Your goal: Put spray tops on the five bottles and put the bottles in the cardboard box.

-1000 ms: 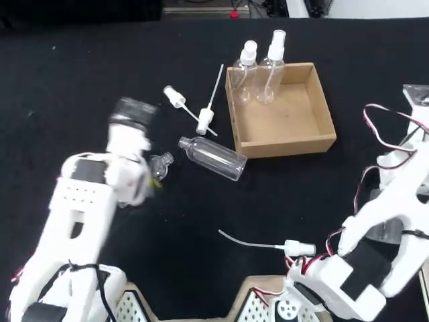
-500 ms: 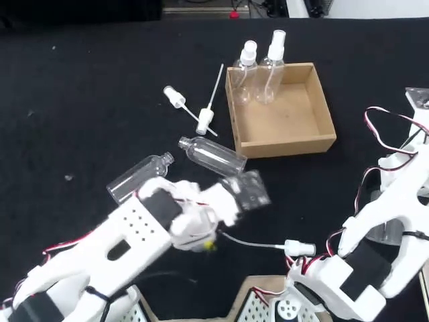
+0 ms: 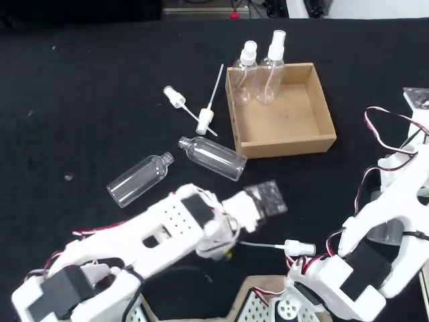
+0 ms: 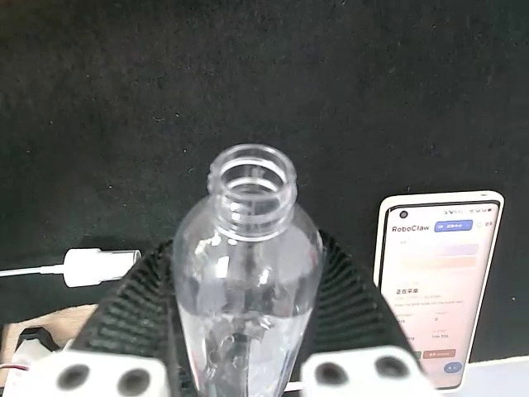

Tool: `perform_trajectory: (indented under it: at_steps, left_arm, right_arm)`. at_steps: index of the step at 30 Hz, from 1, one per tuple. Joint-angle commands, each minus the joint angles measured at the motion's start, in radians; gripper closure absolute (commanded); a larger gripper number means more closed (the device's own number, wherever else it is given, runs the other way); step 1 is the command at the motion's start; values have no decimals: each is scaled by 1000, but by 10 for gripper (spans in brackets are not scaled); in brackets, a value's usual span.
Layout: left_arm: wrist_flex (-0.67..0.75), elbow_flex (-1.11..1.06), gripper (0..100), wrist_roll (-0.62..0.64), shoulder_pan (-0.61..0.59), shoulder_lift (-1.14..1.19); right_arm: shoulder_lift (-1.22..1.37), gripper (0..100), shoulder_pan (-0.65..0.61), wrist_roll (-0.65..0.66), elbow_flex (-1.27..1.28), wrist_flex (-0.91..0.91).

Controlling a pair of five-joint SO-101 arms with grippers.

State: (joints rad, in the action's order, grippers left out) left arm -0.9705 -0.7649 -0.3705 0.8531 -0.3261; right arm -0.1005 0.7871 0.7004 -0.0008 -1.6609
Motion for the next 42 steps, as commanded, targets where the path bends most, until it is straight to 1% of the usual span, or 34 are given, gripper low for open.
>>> perform_trajectory:
  at_steps: [1,7,13,15,18,19,22,26,30,32,34,37,39,42]
  left_arm:
    - [17,88,753,8,56,8]
    - [44,124,758,6,64,74]
    - [43,133,765,11,64,149]
    - [44,134,820,11,65,149]
    - [38,136,945,12,73,133]
    - [34,139,959,14,73,120]
    - [-8,147,964,41,73,61]
    - [-58,143,971,48,64,-34]
    - [-167,139,970,46,58,-110]
    - [-239,137,970,44,18,-137]
    - [-310,125,970,12,-50,-161]
    - [-411,62,970,-81,-185,-219]
    - [-471,8,970,-166,-275,-273]
    - [-543,-71,968,-287,-367,-362]
  right_arm:
    - [-15,987,12,8,-5,8]
    - [-15,987,18,9,-4,8]
    - [-15,987,18,9,-4,8]
    - [-15,987,18,9,-4,8]
    - [-15,987,18,9,-4,8]
    - [-15,987,18,9,-2,8]
    - [-13,987,18,9,-2,8]
    - [-13,987,18,9,-2,8]
    - [-13,987,18,9,-2,8]
    - [-13,987,18,9,-2,8]
    - [-13,987,18,9,-2,8]
    - [-13,987,18,9,-2,8]
    - [-13,987,18,9,-2,8]
    - [-13,987,14,9,-2,8]
